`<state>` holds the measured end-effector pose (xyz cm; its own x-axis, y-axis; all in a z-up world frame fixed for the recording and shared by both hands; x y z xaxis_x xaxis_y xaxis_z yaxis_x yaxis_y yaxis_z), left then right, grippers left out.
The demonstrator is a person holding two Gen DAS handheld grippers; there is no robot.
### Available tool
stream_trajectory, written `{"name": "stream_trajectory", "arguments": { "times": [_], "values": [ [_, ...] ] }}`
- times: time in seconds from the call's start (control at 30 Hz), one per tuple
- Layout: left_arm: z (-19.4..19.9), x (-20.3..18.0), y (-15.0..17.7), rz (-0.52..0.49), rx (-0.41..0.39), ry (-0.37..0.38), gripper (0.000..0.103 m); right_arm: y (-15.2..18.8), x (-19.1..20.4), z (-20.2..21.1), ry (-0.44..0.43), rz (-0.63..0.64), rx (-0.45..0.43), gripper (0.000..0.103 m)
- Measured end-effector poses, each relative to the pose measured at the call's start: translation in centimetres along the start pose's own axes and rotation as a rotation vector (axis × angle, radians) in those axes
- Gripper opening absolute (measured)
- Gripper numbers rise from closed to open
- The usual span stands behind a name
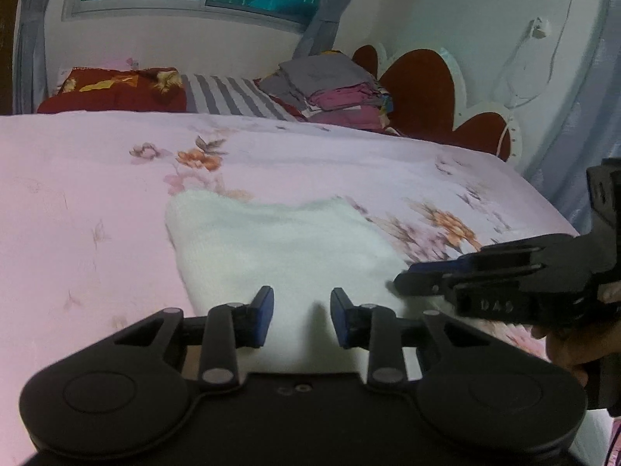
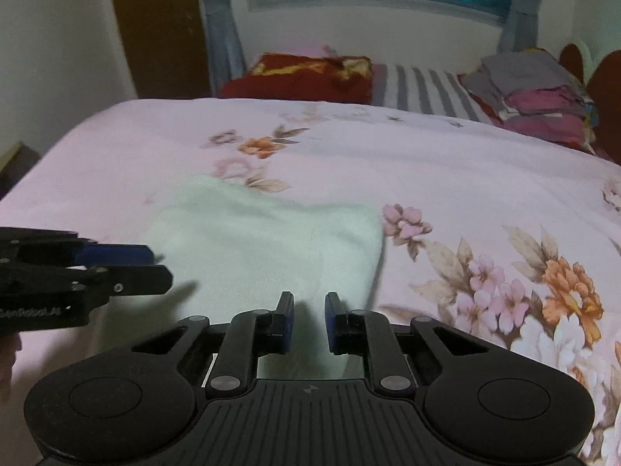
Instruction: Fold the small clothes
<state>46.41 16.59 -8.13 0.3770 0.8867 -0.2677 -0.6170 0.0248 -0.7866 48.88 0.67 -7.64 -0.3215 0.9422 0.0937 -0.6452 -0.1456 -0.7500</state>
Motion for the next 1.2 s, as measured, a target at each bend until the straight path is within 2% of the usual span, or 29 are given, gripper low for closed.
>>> {"name": "stream_trajectory", "arguments": {
  "times": [0.07,0.17,0.37,0.47,0.57,0.67,0.83,1.0,1.1,1.13,1.17,1.2],
  "values": [
    [0.0,-0.7,1.2,-0.027,0.022,-0.02,0.029,1.3,0.4,0.7,-0.011,0.019,0.018,0.015],
    [0.6,-1.5,2.7,-0.026,0.022,-0.046,0.028,2.8,0.3,0.4,0.016,0.041,0.045,0.015],
    [4.4,-3.2,5.7,0.037,0.0,-0.088,0.028,3.8,0.8,4.4,-0.03,0.018,-0.01,0.015],
    [5.6,-3.5,7.6,0.097,0.011,-0.103,0.028,6.6,1.6,5.5,-0.061,0.045,0.03,0.015],
    [6.9,-4.0,9.2,0.112,0.017,-0.137,0.028,9.7,1.6,6.0,-0.043,0.039,0.08,0.015],
    [8.5,-4.5,10.7,0.127,0.016,-0.165,0.028,11.3,1.1,7.4,-0.044,0.007,0.072,0.015],
    [12.0,-6.9,12.3,0.145,0.002,-0.194,0.028,12.6,1.0,12.1,-0.055,-0.01,0.036,0.015],
    [16.7,-10.7,12.9,0.145,-0.068,-0.207,0.028,14.0,1.3,18.3,-0.073,-0.042,-0.03,0.015],
    [19.2,-13.4,12.7,0.133,-0.117,-0.216,0.037,14.8,2.0,22.3,-0.082,-0.045,-0.078,0.016],
    [20.0,-14.2,12.7,0.126,-0.13,-0.224,0.044,14.9,2.2,23.4,-0.08,-0.044,-0.091,0.016],
    [20.8,-15.2,12.7,0.117,-0.145,-0.236,0.066,15.0,2.5,24.6,-0.08,-0.047,-0.104,0.016],
    [21.5,-16.1,12.8,0.109,-0.163,-0.255,0.079,15.1,2.7,25.6,-0.078,-0.049,-0.117,0.016]
  ]
}}
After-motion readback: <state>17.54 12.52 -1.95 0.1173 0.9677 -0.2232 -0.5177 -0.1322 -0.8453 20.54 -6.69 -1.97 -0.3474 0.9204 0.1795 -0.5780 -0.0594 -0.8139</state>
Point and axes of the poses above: each gripper's, at about its wrist camera, not at the fingertips, and z roughly against the way its jaws point, x to its left, y to its underside, the point moved 1 cm from there along -z, roughly the way its jaws point, and after that the axes turned 6 degrees about -x, right-handed, at the moved point
